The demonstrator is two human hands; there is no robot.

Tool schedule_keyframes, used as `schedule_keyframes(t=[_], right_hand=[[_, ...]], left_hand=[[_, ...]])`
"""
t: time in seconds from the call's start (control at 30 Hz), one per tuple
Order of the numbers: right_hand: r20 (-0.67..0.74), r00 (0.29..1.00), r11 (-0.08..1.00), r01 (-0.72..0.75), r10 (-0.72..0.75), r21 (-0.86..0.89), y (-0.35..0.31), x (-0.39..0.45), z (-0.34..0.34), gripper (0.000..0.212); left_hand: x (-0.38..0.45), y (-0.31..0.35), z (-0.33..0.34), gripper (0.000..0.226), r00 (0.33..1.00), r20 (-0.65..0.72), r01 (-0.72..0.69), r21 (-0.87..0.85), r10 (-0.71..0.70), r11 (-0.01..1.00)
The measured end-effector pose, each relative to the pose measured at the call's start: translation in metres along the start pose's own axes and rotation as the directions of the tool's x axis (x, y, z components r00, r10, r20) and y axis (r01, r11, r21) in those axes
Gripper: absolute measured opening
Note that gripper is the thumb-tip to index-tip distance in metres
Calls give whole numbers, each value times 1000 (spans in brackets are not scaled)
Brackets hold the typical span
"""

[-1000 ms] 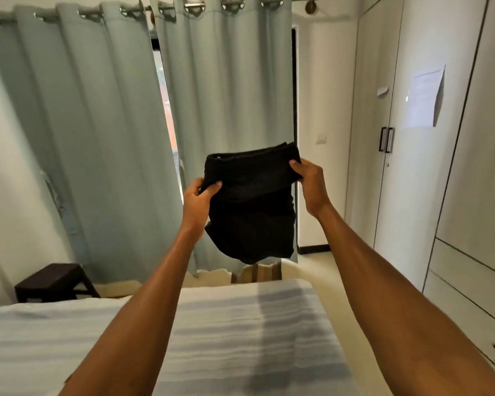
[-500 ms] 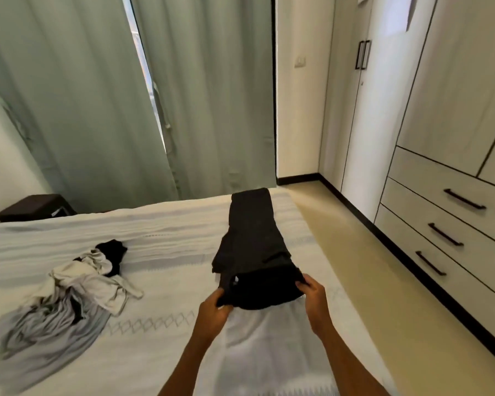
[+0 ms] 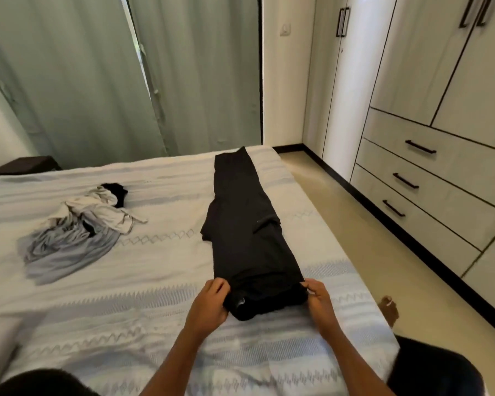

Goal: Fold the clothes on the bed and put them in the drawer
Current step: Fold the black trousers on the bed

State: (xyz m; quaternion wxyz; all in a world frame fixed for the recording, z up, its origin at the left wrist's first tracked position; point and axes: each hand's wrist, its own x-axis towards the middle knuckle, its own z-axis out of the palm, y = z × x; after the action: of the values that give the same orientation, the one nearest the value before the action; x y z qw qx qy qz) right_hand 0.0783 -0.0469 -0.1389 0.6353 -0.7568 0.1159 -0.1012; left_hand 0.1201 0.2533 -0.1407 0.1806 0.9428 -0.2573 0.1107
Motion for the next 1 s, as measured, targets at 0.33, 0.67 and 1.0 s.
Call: schedule_keyframes(t=[0.33, 0.67, 1.0], right_hand=[[108, 889, 894, -436, 446, -102, -10, -45, -17, 25], [145, 900, 842, -314, 411, -438, -8, -28, 5, 56], [404, 472, 553, -233, 783, -800, -45, -26, -52, 63]], left_hand=[[-68, 19, 8, 37, 972, -37, 201, -382, -232, 902], [-22, 59, -27, 22, 470, 692, 868, -476, -548, 142], [-37, 31, -59, 69, 46, 973, 808, 96, -225, 581]])
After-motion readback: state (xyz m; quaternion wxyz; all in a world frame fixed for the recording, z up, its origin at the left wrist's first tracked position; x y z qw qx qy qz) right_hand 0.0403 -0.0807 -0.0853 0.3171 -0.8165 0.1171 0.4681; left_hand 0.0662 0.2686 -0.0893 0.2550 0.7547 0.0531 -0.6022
